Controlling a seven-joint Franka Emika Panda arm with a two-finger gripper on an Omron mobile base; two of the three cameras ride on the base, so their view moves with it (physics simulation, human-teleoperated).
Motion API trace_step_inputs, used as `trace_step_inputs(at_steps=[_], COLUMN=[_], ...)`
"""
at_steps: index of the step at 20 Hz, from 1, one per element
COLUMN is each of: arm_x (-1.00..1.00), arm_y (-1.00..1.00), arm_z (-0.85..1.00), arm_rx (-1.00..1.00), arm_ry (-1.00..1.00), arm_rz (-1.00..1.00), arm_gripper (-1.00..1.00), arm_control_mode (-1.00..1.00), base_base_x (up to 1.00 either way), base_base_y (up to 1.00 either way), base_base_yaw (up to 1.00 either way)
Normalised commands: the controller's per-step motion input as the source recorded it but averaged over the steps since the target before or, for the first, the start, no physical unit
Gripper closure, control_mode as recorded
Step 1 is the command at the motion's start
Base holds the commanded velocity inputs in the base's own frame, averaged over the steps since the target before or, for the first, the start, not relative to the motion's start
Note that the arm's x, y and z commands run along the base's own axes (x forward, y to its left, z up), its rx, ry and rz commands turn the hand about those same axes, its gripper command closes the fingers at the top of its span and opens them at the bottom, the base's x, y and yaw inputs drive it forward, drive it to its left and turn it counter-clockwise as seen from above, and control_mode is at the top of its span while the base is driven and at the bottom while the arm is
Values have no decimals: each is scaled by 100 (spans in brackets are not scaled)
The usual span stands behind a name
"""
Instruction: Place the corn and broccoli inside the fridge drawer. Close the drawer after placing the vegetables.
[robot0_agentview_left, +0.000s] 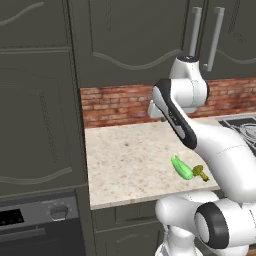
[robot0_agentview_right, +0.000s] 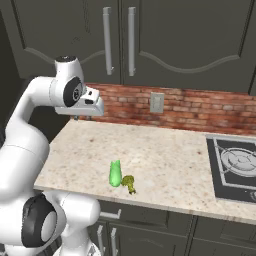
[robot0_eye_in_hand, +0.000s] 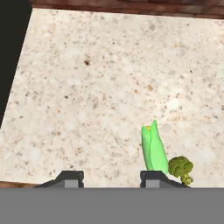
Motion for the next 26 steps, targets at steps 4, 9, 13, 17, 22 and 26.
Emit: trace_step_inputs(at_steps=[4,9,13,17,22,26], arm_x=[-13,-51,1,29,22,11], arm_y=[-1,-43,-99,-70,-13,-13], arm_z=[-23,-96,-100,-100,-45,-42], arm_rx=[0,2,0,-12,-4,1], arm_ry=[4,0,21,26,13,2], arm_rz=[0,-2,-4,-1,0,1], arm_gripper=[-100,-100,-100,-100,-100,-100], arm_control_mode=[-100,-100,-100,-100,-100,-100], base_base_x=[0,0,0,0,0,0], base_base_y=[0,0,0,0,0,0], base_base_yaw=[0,0,0,0,0,0])
